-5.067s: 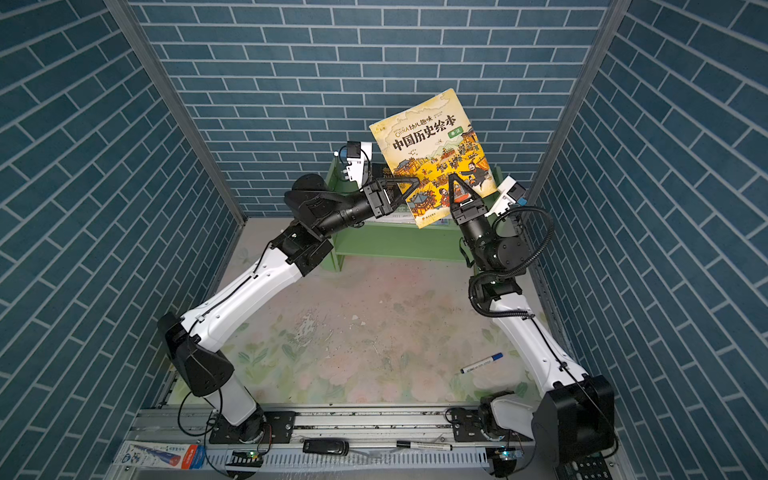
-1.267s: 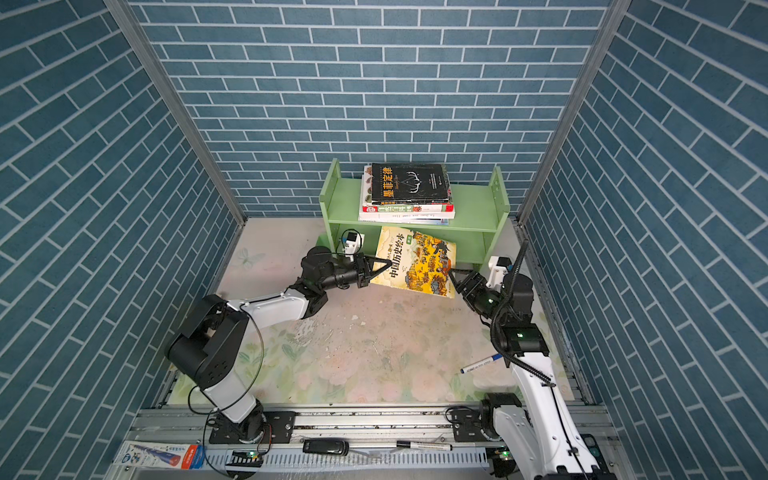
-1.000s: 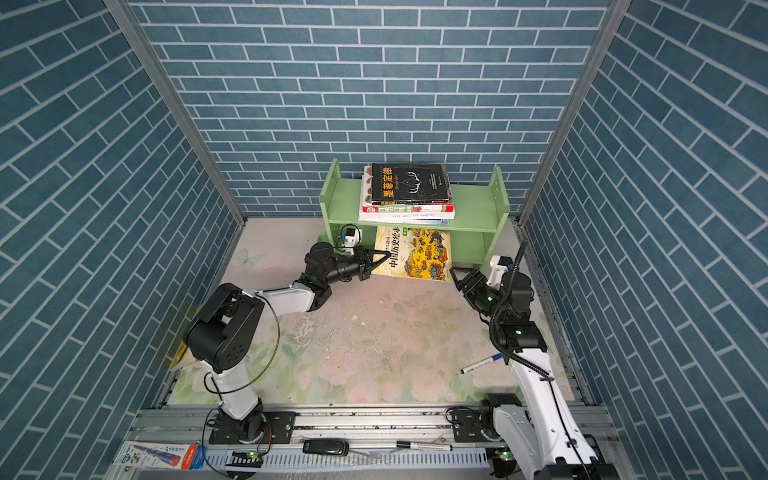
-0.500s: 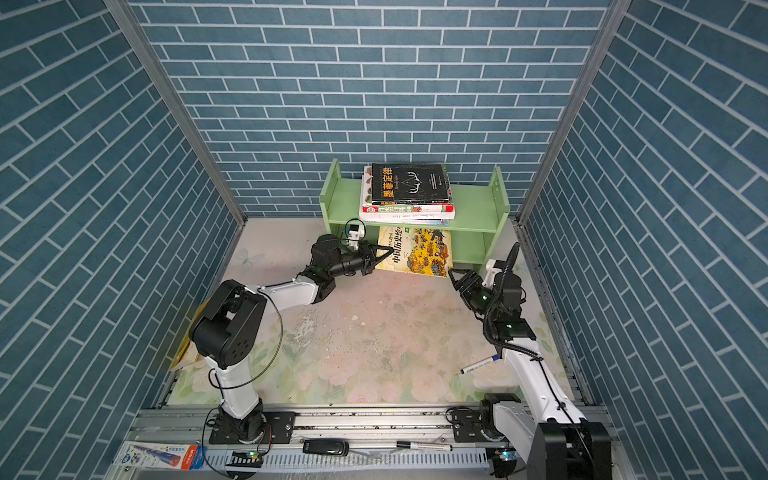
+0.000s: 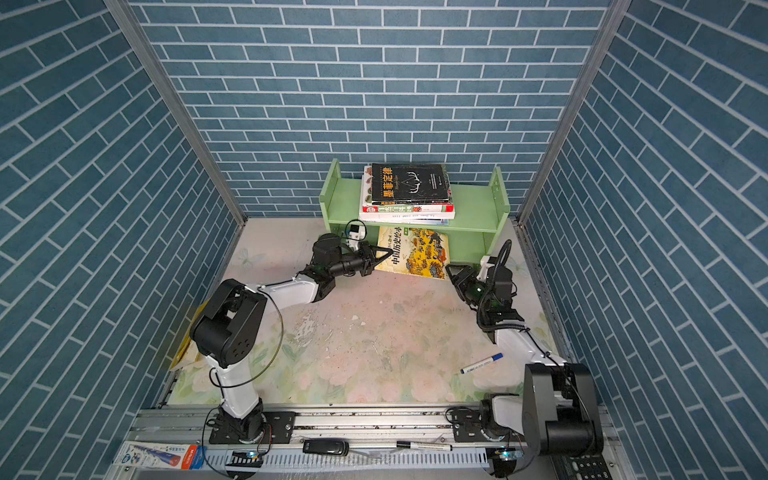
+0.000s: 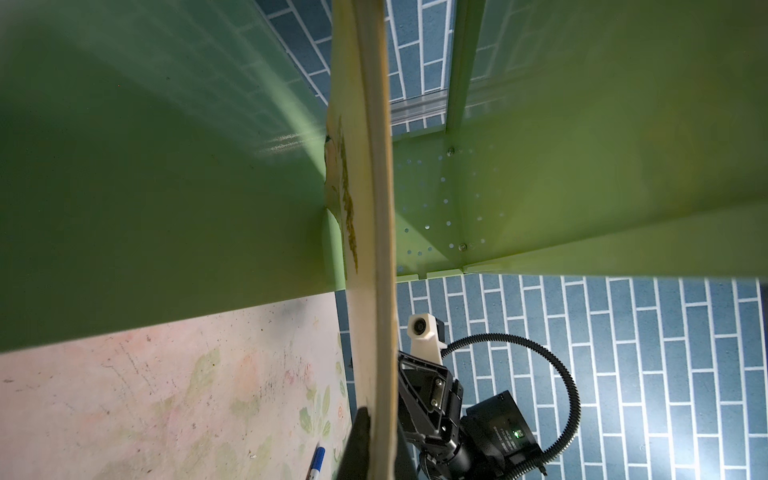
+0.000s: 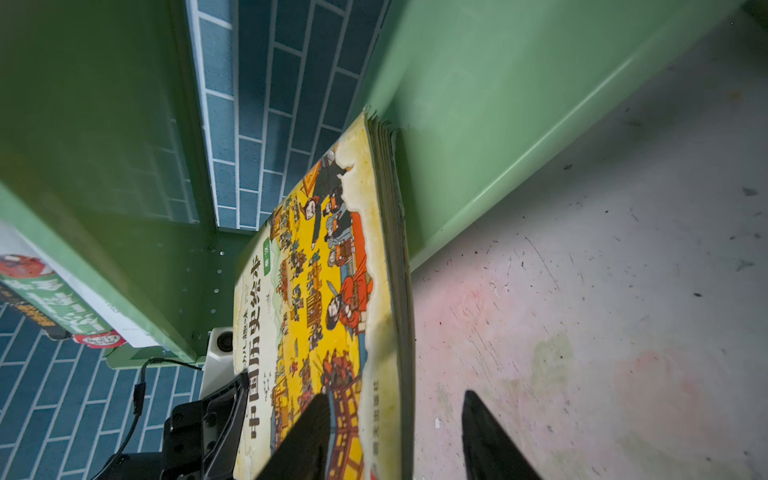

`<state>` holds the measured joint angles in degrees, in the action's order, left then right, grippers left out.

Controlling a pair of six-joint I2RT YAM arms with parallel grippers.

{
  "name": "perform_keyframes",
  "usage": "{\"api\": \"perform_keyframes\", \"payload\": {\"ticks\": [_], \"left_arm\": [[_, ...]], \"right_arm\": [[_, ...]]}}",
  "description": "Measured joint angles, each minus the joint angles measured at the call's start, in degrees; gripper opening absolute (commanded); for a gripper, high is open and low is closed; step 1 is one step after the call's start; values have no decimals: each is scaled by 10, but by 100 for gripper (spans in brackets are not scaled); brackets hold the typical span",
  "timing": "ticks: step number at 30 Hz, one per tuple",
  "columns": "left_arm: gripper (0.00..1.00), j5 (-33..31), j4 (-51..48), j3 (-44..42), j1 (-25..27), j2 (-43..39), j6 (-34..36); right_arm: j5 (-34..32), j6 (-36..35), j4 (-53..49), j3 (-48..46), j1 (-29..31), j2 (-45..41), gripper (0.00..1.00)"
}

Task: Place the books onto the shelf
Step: 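Push the yellow book upright into the lower shelf tier with both grippers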

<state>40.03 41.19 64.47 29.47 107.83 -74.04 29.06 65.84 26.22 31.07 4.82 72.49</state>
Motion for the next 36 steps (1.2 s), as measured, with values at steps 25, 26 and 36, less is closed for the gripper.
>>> {"api": "perform_keyframes", "payload": {"ticks": [25,26,36], "left_arm": [[2,3,-6,29,-7,27,5],[7,3,-6,29,-7,27,5],[43,-3,0,21,-10,24,1]], "right_arm": [[-5,95,137,-10,28,54,9],[-7,99,140,-10,28,54,8],[-16,107,155,-3,33,87,0]]}}
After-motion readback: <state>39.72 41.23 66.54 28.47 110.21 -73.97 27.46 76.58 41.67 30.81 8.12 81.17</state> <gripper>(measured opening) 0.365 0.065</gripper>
